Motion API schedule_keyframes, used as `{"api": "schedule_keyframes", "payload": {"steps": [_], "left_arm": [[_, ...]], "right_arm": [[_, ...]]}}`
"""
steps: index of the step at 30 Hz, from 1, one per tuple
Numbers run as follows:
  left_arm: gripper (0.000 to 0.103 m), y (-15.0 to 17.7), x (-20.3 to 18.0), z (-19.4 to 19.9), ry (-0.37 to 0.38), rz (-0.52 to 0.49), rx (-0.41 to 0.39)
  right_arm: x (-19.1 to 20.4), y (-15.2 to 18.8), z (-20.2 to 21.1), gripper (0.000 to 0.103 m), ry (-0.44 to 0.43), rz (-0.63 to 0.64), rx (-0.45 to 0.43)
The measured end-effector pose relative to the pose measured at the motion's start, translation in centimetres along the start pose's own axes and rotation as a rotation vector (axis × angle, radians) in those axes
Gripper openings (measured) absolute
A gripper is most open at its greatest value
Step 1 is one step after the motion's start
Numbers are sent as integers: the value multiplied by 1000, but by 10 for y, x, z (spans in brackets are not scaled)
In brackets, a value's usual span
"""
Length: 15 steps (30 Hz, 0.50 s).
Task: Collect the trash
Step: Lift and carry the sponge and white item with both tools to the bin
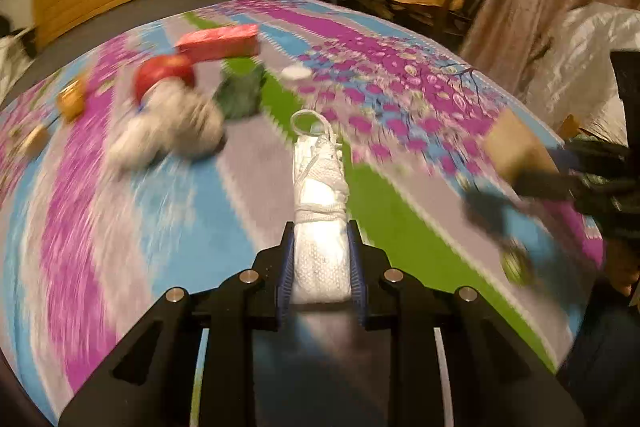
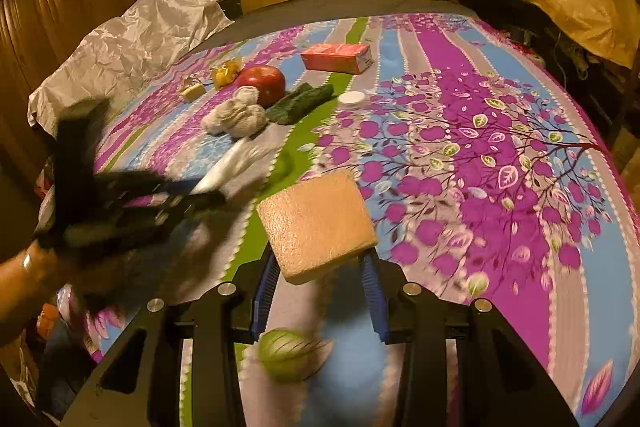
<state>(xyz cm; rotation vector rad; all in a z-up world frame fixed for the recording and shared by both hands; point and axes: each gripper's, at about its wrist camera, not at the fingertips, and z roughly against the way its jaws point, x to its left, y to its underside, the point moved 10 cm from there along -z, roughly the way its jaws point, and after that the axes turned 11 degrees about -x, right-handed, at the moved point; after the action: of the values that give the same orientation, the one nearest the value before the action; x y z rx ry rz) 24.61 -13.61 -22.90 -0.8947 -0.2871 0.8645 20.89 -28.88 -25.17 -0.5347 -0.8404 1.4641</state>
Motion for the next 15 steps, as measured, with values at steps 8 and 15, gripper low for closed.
{"api": "schedule_keyframes", "payload": {"steps": [8,15], "left_arm": [[23,17,-1,95,-283,76,-73],[23,-47,1,163,-430,77,-272]], "right_arm": [[50,2,32,41,2,12,-47],[89,-34,86,40,12,87,-173]]}}
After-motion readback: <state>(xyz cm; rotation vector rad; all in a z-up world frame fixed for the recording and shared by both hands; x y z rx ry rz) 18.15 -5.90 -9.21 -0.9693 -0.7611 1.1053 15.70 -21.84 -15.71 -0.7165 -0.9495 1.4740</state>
